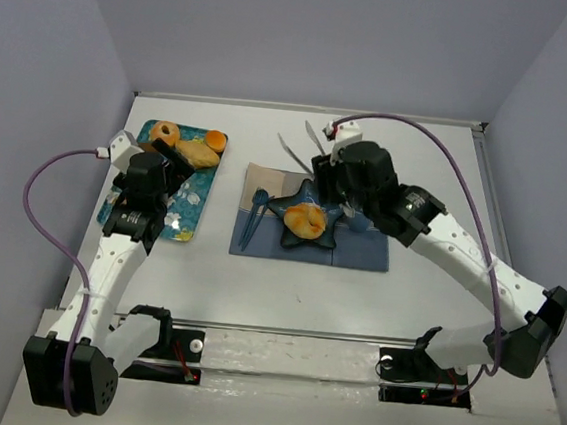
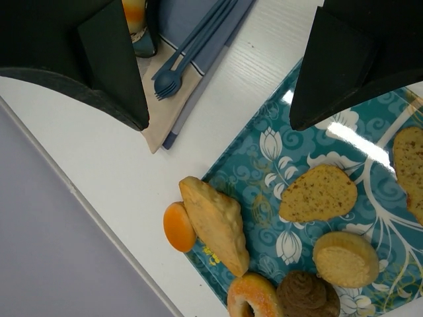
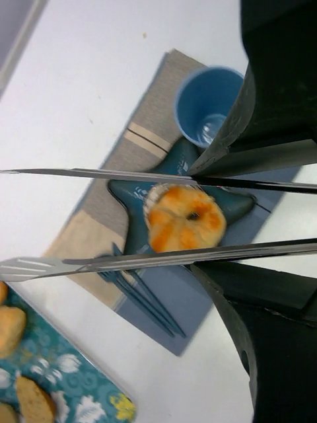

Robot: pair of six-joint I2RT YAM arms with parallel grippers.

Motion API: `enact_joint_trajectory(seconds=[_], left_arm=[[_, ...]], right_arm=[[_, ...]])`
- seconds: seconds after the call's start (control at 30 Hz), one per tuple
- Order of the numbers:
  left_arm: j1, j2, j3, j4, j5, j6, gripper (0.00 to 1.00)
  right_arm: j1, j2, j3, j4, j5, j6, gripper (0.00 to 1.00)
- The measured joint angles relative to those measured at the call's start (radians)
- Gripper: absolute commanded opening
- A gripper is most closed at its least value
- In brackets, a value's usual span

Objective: Place the bread

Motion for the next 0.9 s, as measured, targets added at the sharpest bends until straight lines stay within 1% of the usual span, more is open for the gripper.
enact_joint_trajectory(seconds=[0.03,0.07,0.1,0.13,0.17,0.23,0.3,0.37,0.47,0.6,0.7,0.8,0.9], left_arm=[[0.000,0.008,0.002,0.000,0.000,0.003,0.99],[0.000,0.013,0.004,0.000,0.000,0.006,0.99],[0.000,0.019,0.006,0.000,0.000,0.008,0.99],[0.000,0.027,0.011,0.000,-0.001,0.013,0.99],[0.000,0.033,0.015,0.002,-0.002,0.016,0.99],[0.000,0.041,0.018,0.010,-0.008,0.023,0.99],[0.000,0.051,0.019,0.020,-0.016,0.029,0.99],[0.000,0.065,0.022,0.029,-0.024,0.031,0.99],[0.000,0.101,0.032,0.041,-0.030,0.037,0.99],[0.000,0.164,0.055,0.054,-0.028,0.053,0.99],[0.000,0.199,0.074,0.059,-0.026,0.063,0.99],[0.000,0.218,0.082,0.066,-0.026,0.068,0.99],[0.000,0.224,0.082,0.071,-0.028,0.071,0.99]], right_arm=[[-0.040,0.017,0.021,0.013,-0.035,-0.028,0.56],[-0.113,0.039,0.045,0.039,-0.083,-0.073,0.52],[-0.168,0.056,0.056,0.059,-0.113,-0.098,0.51],[-0.238,0.076,0.067,0.073,-0.141,-0.121,0.50],[-0.322,0.106,0.089,0.090,-0.213,-0.162,0.50],[-0.440,0.177,0.140,0.111,-0.322,-0.239,0.51],[-0.549,0.306,0.241,0.141,-0.437,-0.347,0.52],[-0.589,0.413,0.315,0.152,-0.527,-0.430,0.52],[-0.609,0.621,0.492,0.144,-0.650,-0.540,0.53],[-0.615,0.845,0.663,0.127,-0.743,-0.632,0.57],[-0.619,0.971,0.752,0.111,-0.810,-0.655,0.61],[-0.626,1.048,0.805,0.101,-0.863,-0.657,0.65],[-0.632,1.089,0.816,0.092,-0.911,-0.655,0.78]])
